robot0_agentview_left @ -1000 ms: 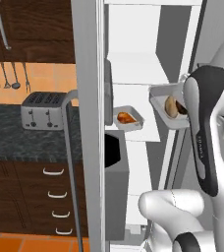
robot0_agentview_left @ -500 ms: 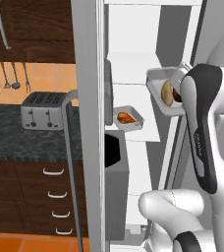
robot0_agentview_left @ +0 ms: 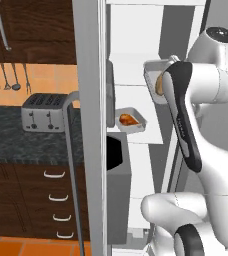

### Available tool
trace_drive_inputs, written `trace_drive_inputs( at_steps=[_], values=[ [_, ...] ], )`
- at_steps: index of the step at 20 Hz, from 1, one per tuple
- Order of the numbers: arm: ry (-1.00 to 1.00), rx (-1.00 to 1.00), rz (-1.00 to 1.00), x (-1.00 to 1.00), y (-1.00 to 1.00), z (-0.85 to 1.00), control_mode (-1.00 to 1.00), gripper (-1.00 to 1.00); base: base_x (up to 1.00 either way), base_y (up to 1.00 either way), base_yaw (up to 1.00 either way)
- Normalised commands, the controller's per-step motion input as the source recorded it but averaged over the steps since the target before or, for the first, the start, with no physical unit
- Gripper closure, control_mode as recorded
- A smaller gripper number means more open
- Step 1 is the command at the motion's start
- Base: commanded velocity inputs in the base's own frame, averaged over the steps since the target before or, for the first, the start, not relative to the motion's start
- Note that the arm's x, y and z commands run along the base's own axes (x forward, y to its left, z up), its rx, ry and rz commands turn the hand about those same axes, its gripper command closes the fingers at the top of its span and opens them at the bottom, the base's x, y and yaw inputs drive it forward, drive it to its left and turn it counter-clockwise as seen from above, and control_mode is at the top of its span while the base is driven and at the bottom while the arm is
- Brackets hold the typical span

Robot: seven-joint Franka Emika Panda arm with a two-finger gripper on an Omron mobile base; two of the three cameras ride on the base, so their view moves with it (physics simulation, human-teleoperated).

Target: Take the meat container that has the chicken drumstick and place it on the second highest rack of the freezer. Then take the vegetable container that has the sweet potato and bell pepper and place it on the highest rack of the freezer.

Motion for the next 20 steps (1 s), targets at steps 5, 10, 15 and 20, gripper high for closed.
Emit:
trace_drive_inputs(
  at_steps=[5, 10, 15, 20],
  values=[
    [0.00, 0.00, 0.00, 0.75, 0.05, 0.00, -1.00, 1.00, 0.00, 0.00, 0.00],
    [0.00, 0.00, 0.00, 0.71, 0.03, 0.00, -1.00, 1.00, 0.00, 0.00, 0.00],
    [0.00, 0.00, 0.00, 0.81, 0.00, 0.00, -1.00, 1.00, 0.00, 0.00, 0.00],
    [0.01, 0.00, 0.00, 0.85, 0.00, 0.00, -1.00, 1.00, 0.00, 0.00, 0.00]
  ],
)
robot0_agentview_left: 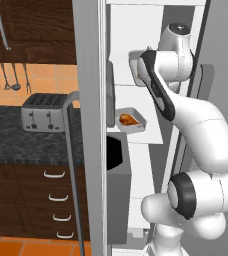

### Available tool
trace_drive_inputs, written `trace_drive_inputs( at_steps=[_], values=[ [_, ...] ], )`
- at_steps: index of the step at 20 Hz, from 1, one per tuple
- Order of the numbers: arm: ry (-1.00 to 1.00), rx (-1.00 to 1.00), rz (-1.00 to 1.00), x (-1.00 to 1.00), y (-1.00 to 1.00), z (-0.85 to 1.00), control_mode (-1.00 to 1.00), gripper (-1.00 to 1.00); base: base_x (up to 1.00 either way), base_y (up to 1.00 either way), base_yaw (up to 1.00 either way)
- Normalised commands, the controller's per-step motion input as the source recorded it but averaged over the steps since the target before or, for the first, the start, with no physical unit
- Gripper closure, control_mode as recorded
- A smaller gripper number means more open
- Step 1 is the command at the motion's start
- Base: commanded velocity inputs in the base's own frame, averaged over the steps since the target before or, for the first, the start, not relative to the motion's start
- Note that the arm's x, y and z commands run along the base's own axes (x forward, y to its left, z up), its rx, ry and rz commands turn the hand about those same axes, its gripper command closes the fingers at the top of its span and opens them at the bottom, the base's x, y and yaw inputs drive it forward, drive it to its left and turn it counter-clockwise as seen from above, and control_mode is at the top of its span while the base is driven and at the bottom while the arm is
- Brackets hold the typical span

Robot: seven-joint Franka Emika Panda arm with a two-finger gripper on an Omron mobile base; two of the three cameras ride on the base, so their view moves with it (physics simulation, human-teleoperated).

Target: Take the meat container that has the chicken drumstick and place it on the second highest rack of the freezer. Then take the vegetable container that has the sweet potato and bell pepper and place it on the highest rack of the freezer.

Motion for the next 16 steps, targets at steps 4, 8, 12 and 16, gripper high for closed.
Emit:
trace_drive_inputs(
  at_steps=[4, 8, 12, 16],
  values=[
    [0.00, 0.00, 0.00, 0.77, 0.00, -0.02, -1.00, 1.00, 0.00, 0.00, 0.00],
    [0.00, 0.00, 0.00, 0.68, -0.01, -0.11, -1.00, 1.00, 0.00, 0.00, 0.00],
    [0.00, 0.00, 0.00, 0.60, -0.01, -0.26, -1.00, 1.00, 0.00, 0.00, 0.00],
    [0.00, 0.00, 0.00, 0.48, 0.00, -0.36, -1.00, 1.00, 0.00, 0.00, 0.00]
  ],
)
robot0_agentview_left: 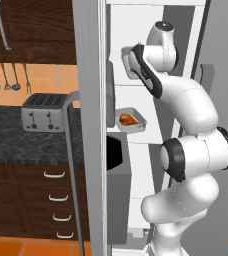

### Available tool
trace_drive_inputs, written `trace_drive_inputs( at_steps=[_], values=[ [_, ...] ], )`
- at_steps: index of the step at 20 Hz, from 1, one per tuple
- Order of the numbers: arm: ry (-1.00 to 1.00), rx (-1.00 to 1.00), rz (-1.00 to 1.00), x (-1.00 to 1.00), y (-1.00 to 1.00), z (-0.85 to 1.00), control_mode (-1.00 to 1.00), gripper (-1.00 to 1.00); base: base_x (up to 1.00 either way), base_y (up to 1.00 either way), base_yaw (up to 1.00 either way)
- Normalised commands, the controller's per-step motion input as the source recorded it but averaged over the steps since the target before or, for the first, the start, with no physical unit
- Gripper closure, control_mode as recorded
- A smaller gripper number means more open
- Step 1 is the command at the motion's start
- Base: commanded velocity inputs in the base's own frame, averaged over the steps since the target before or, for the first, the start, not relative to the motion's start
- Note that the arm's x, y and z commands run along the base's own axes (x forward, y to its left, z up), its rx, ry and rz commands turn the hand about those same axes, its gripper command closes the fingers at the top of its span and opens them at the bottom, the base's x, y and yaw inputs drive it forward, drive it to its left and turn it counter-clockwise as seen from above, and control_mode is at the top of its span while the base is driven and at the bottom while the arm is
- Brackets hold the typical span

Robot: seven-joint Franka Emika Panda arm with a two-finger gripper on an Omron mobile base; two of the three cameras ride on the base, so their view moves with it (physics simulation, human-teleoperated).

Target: Take the meat container that has the chicken drumstick and place it on the second highest rack of the freezer. Then take the vegetable container that has the sweet potato and bell pepper and place it on the highest rack of the freezer.

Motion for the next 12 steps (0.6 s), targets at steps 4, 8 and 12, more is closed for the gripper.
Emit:
trace_drive_inputs(
  at_steps=[4, 8, 12],
  values=[
    [0.00, 0.00, 0.00, 0.33, 0.00, -0.20, -1.00, 1.00, 0.00, 0.00, 0.00],
    [0.00, 0.00, 0.00, 0.28, 0.00, -0.22, -1.00, 1.00, 0.00, 0.00, 0.00],
    [-0.02, 0.00, -0.05, 0.33, 0.00, -0.19, -1.00, 1.00, 0.00, 0.00, 0.00]
  ],
)
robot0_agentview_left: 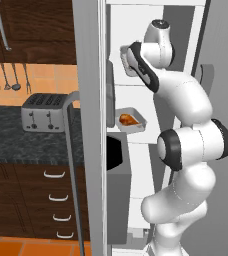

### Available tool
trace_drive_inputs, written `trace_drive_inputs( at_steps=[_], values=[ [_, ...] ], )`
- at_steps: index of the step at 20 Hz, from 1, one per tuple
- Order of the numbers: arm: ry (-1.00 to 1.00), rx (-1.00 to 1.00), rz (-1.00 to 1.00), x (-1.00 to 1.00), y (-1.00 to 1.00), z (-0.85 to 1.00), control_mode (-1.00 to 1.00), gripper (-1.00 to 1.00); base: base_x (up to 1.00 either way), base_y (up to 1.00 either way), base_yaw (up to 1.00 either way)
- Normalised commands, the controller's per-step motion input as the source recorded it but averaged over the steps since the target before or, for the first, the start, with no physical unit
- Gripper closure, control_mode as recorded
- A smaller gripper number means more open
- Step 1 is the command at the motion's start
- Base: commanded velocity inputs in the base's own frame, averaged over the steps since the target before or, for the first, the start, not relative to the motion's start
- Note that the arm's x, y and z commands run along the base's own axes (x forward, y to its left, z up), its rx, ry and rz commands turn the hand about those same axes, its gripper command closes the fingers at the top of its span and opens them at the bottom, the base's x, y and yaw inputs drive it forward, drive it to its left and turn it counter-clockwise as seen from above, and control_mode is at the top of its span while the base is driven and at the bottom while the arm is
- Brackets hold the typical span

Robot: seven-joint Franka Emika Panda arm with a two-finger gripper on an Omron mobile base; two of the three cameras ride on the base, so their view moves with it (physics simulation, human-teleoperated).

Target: Take the meat container that has the chicken drumstick and place it on the second highest rack of the freezer. Then take the vegetable container that has the sweet potato and bell pepper and place it on the highest rack of the freezer.

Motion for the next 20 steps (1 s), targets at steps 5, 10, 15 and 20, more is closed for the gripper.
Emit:
trace_drive_inputs(
  at_steps=[5, 10, 15, 20],
  values=[
    [-0.01, 0.00, -0.05, 0.22, 0.00, -0.10, -1.00, 1.00, 0.00, 0.00, 0.00],
    [0.00, 0.00, 0.00, 0.00, 0.00, 0.00, -1.00, 1.00, 0.00, 0.00, 0.00],
    [0.00, 0.00, 0.00, 0.00, 0.00, 0.00, -1.00, -1.00, 0.00, 0.00, 0.00],
    [0.00, 0.00, 0.00, 0.00, 0.00, 0.00, -1.00, -1.00, 0.00, 0.00, 0.00]
  ],
)
